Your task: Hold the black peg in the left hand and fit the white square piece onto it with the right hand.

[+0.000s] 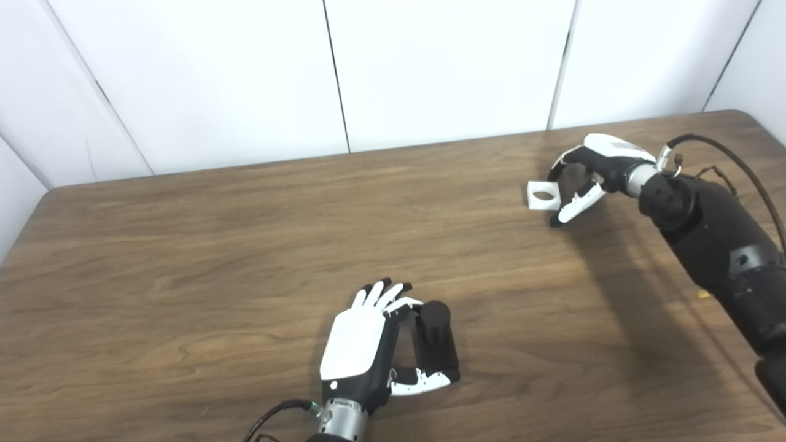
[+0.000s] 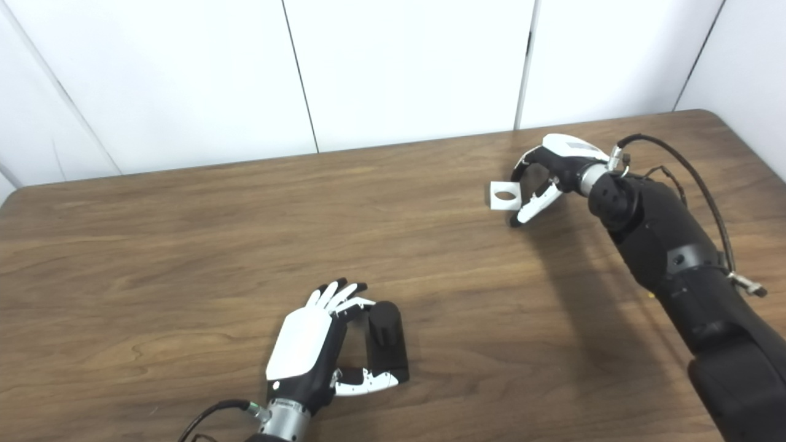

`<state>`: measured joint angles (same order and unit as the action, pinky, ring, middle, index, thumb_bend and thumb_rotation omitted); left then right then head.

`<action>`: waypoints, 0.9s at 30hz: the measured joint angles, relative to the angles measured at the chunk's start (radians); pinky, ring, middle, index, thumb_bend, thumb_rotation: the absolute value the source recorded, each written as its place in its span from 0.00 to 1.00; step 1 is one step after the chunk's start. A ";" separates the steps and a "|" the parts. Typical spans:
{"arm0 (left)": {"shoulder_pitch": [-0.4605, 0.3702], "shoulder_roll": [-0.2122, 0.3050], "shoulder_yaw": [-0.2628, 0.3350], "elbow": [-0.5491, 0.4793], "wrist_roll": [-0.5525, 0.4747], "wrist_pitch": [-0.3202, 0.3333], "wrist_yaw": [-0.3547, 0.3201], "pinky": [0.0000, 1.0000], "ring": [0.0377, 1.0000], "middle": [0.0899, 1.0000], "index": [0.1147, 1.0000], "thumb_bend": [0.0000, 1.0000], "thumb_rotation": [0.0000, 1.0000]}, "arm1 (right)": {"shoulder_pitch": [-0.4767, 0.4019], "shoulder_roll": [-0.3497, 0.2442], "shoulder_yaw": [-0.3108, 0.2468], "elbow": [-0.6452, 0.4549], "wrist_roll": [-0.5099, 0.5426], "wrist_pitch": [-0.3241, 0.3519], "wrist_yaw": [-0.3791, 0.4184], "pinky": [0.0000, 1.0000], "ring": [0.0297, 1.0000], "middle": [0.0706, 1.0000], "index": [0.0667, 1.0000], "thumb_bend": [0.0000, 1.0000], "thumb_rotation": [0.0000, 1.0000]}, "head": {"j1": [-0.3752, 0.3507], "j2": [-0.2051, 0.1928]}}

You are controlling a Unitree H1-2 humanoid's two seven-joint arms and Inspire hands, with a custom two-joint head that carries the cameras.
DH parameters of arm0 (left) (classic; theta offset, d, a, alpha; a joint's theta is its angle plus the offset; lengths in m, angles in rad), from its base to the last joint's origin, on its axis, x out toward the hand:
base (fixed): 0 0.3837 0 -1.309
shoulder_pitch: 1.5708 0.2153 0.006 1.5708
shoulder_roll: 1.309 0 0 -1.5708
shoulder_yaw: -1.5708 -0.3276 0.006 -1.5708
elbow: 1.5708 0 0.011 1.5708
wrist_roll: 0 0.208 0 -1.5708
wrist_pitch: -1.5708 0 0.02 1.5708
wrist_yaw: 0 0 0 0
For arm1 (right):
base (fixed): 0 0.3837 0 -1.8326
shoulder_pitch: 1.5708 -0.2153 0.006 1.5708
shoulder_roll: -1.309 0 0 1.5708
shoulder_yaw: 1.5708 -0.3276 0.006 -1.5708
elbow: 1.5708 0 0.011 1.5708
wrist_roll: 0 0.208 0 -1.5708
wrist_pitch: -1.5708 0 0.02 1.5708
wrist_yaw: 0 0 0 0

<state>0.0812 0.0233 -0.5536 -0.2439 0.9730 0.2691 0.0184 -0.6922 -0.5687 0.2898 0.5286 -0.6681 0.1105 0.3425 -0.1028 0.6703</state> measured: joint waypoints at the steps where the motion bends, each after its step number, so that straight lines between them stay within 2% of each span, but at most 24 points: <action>1: 0.000 0.000 0.000 0.000 0.000 0.000 0.000 0.98 0.97 0.89 0.59 0.74 0.32 | 0.000 0.000 0.001 0.000 0.000 0.001 -0.003 0.85 0.95 0.87 0.68 0.96 0.30 | 0.000 0.000; 18: 0.001 -0.002 -0.001 0.001 0.008 0.001 0.001 1.00 0.98 0.89 0.60 0.74 0.31 | -0.022 0.015 0.014 0.036 0.003 0.003 -0.034 0.87 0.96 0.89 0.68 0.98 0.34 | 0.002 0.005; 27: 0.002 -0.004 -0.002 0.000 0.012 0.003 0.000 1.00 0.97 0.90 0.60 0.74 0.32 | -0.027 0.030 0.023 0.039 -0.002 0.017 -0.042 0.87 0.96 0.90 0.67 0.94 0.29 | 0.006 0.011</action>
<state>0.0832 0.0193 -0.5555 -0.2435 0.9854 0.2719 0.0187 -0.7189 -0.5385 0.3124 0.5679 -0.6704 0.1276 0.3003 -0.0967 0.6811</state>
